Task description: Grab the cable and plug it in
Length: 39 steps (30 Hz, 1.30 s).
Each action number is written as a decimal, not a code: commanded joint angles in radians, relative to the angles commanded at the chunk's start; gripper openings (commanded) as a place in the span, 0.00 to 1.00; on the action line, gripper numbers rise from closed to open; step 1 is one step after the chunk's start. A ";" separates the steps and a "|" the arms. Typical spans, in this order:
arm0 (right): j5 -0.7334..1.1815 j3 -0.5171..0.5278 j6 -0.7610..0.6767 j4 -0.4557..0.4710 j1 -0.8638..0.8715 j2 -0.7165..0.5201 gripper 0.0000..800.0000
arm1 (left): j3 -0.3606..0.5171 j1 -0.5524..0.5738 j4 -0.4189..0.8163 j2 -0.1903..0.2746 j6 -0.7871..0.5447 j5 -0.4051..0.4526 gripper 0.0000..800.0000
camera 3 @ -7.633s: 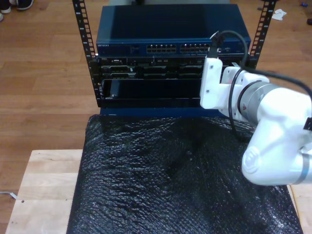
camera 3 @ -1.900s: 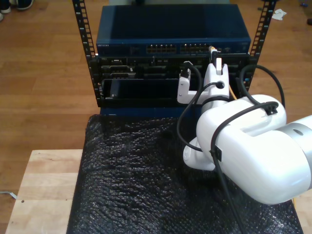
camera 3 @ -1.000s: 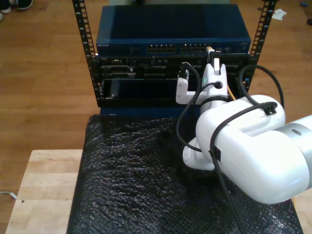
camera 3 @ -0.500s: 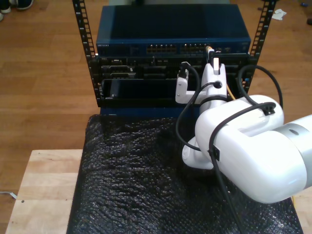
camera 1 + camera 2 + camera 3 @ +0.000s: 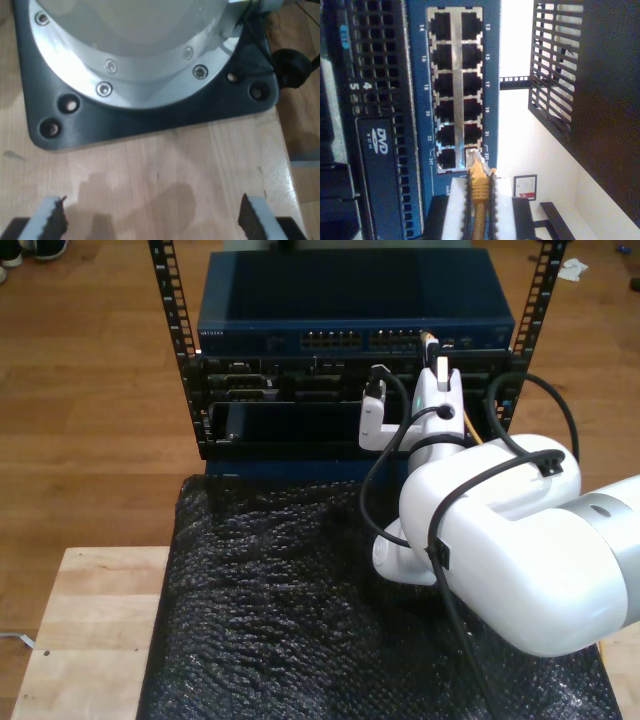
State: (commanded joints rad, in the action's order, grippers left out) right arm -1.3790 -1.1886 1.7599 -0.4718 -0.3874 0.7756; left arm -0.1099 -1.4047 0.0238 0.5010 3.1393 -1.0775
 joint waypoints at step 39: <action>0.023 -0.038 0.000 0.018 0.009 0.025 0.00 | 0.000 0.000 0.000 0.000 0.000 0.000 1.00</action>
State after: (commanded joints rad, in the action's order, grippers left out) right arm -1.3560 -1.2269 1.7599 -0.4534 -0.3782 0.8002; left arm -0.1099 -1.4047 0.0238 0.5010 3.1393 -1.0775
